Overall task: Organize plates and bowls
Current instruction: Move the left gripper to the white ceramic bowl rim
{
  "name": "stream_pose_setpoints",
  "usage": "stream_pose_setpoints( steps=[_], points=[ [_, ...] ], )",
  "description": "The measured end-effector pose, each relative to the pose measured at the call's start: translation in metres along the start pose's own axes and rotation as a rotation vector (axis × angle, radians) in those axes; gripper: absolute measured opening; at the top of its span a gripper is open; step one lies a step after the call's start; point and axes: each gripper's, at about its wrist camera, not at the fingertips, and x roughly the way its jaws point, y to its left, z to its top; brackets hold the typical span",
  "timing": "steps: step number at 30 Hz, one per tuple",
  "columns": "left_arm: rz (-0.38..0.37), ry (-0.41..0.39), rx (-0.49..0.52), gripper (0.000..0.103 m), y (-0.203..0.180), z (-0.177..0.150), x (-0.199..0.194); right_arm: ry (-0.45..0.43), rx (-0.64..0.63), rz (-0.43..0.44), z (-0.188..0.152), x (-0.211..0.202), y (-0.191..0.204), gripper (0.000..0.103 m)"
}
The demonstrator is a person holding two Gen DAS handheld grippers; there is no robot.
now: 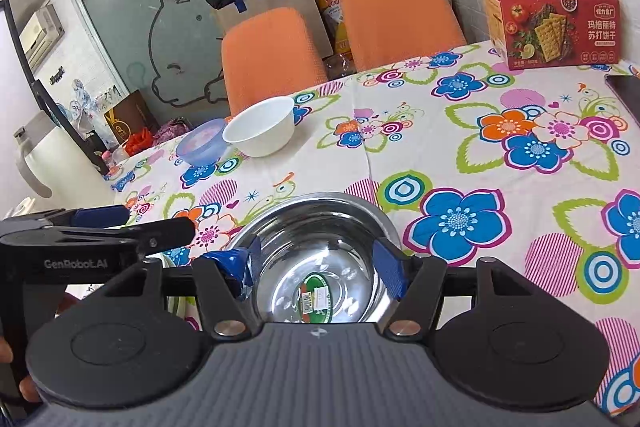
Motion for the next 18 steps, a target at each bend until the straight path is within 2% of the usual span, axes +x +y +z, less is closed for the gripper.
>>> stream_pose_setpoints(
  steps=[4,13,18],
  points=[
    [0.01,0.001,-0.013,0.102,0.011,0.0,0.0,0.026,-0.023,0.012,0.003,0.006,0.011,0.048],
    [0.04,0.024,-0.013,0.102,0.033,0.006,0.015,0.082,-0.162,0.047,0.014,0.024,0.043,0.049],
    [0.086,0.033,0.049,0.102,0.055,0.034,0.036,0.106,-0.296,0.056,0.028,0.041,0.058,0.049]
  ],
)
